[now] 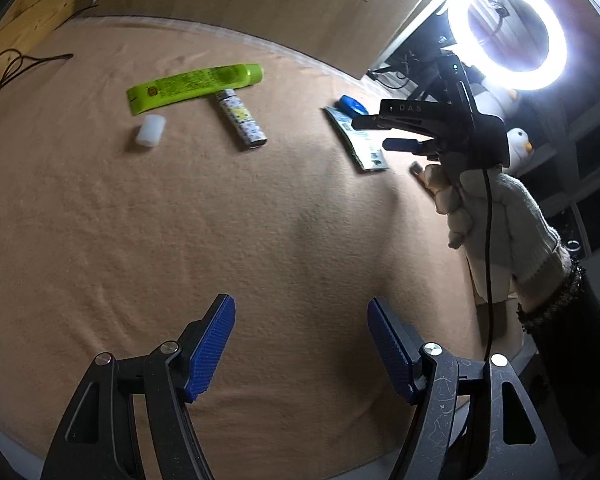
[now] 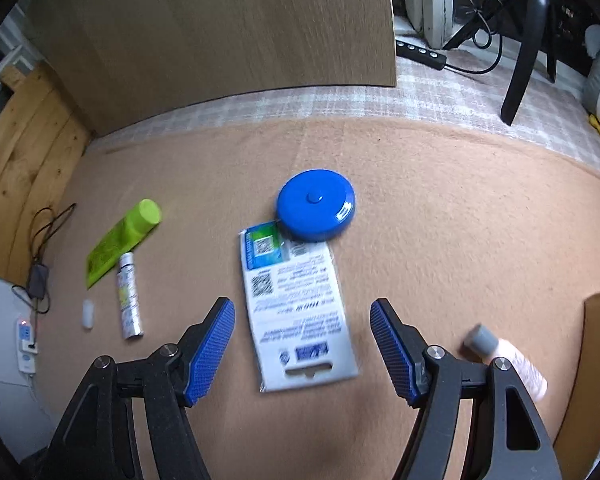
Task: Organize objects
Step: 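Move the right gripper to the white printed card package, then close the right gripper on the card package's hanger end, then carry the card package with the right gripper and release it into the box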
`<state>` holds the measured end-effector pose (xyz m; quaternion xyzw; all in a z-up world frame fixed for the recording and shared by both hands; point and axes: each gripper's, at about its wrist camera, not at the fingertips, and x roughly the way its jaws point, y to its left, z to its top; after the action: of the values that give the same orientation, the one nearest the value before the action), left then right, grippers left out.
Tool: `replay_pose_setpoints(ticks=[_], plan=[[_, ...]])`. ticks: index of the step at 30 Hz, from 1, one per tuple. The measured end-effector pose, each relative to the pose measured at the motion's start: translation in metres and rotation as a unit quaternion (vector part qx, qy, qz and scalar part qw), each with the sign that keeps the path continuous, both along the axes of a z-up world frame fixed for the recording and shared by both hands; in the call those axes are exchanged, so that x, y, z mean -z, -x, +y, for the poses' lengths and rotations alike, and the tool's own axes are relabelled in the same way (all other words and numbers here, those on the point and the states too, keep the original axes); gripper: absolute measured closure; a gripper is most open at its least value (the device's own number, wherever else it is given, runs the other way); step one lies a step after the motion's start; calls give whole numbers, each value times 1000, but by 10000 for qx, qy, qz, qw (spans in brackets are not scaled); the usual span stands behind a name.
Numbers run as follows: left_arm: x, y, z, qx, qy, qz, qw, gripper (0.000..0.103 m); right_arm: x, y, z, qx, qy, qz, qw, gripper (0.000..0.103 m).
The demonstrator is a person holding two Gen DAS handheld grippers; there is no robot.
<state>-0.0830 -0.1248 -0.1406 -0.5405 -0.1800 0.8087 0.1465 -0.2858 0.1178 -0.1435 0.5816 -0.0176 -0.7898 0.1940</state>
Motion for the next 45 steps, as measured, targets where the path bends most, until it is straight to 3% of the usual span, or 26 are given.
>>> replay_pose_setpoints(ticks=[5, 13, 18, 34, 45], plan=[[4, 2, -3, 10, -12, -35, 10000, 31, 11, 7, -8, -28, -51, -135, 9999, 36], [4, 2, 2, 60, -5, -54, 10000, 31, 12, 1, -31, -286, -443, 34, 9986, 37], [3, 1, 6, 88, -1, -61, 9999, 31, 10, -6, -37, -444, -747, 204, 9960, 51], [0, 5, 32, 358, -21, -21, 9994, 31, 5, -60, -8, -698, -639, 323, 9950, 51], [-2, 13, 66, 651, -1, 8, 9979, 31, -28, -107, 40, -131, -223, 648, 9976, 51]])
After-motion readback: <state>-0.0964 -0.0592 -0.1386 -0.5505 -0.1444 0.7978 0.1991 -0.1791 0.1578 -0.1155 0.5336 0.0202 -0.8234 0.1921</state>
